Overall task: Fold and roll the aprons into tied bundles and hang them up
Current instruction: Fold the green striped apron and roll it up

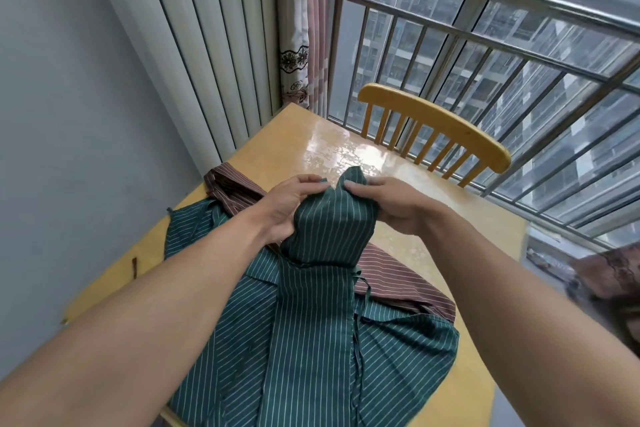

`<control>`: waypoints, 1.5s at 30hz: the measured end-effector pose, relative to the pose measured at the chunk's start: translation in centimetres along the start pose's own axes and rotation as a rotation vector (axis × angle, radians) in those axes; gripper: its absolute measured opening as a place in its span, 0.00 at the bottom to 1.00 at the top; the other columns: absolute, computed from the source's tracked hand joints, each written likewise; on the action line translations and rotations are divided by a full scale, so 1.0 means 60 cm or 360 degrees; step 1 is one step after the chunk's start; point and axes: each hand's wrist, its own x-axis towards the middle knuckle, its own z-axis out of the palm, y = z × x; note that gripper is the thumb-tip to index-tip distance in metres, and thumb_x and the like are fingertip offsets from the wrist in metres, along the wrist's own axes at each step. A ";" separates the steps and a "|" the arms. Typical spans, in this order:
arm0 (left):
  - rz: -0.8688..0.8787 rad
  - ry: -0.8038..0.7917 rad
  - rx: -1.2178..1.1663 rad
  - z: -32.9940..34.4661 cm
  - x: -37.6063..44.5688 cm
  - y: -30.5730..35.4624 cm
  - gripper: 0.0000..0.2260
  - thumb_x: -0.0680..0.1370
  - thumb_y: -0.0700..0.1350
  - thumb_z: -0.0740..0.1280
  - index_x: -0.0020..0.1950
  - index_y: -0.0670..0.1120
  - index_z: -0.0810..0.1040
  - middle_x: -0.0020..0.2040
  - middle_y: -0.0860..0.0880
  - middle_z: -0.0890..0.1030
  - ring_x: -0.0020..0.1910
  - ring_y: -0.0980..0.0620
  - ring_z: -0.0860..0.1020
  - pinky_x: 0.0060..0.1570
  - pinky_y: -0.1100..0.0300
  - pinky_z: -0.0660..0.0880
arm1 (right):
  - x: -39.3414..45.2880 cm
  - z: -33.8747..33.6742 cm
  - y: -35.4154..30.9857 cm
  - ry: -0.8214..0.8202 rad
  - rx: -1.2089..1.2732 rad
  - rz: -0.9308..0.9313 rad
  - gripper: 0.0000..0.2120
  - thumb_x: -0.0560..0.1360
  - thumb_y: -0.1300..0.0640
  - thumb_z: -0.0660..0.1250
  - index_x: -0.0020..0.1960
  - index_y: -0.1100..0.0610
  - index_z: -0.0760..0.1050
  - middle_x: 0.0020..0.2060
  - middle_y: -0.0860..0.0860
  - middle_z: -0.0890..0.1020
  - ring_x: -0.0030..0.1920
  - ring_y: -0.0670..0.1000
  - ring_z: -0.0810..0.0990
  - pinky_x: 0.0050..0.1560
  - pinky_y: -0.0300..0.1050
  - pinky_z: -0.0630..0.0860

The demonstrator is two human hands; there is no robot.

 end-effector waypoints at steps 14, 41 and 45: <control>0.0077 -0.0064 0.0103 -0.004 -0.018 0.028 0.22 0.74 0.36 0.72 0.67 0.45 0.76 0.65 0.40 0.81 0.63 0.41 0.79 0.69 0.43 0.73 | -0.040 -0.010 -0.068 0.0242 -0.0707 -0.0576 0.14 0.75 0.62 0.75 0.41 0.55 0.69 0.50 0.55 0.85 0.56 0.58 0.83 0.56 0.62 0.82; 0.0426 0.1282 0.0971 -0.045 0.084 0.147 0.39 0.71 0.56 0.76 0.78 0.43 0.67 0.74 0.44 0.73 0.70 0.43 0.73 0.66 0.54 0.72 | 0.095 0.032 0.024 0.0682 -0.1057 -0.0478 0.32 0.80 0.63 0.69 0.80 0.52 0.61 0.80 0.53 0.61 0.79 0.55 0.59 0.77 0.49 0.59; 0.0130 0.0878 0.1162 -0.101 0.048 -0.040 0.18 0.78 0.43 0.74 0.67 0.45 0.77 0.64 0.47 0.79 0.57 0.51 0.78 0.53 0.60 0.73 | 0.075 0.062 0.147 0.0638 -0.1069 -0.0241 0.27 0.80 0.60 0.70 0.76 0.52 0.66 0.74 0.52 0.68 0.73 0.54 0.69 0.73 0.48 0.65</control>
